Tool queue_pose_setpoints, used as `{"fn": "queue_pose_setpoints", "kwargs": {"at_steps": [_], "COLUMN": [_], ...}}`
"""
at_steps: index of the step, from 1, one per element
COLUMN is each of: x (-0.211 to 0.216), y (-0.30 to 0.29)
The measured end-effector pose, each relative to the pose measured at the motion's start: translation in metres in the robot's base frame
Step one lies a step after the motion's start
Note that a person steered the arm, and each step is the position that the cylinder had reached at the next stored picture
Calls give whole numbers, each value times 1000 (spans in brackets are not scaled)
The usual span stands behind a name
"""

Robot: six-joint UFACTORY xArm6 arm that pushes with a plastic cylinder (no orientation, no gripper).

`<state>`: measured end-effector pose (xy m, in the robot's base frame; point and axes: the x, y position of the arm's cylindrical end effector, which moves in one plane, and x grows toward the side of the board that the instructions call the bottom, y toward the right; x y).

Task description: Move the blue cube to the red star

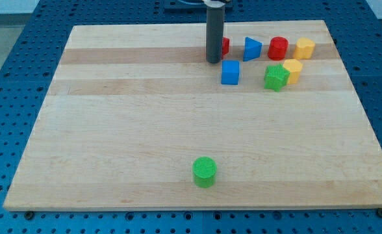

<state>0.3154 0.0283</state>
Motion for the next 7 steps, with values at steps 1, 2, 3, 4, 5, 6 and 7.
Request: {"fn": "queue_pose_setpoints", "kwargs": {"at_steps": [1, 2, 3, 4, 5, 6, 7], "x": [36, 89, 131, 146, 113, 97, 79], "y": [2, 11, 21, 43, 68, 59, 43]}}
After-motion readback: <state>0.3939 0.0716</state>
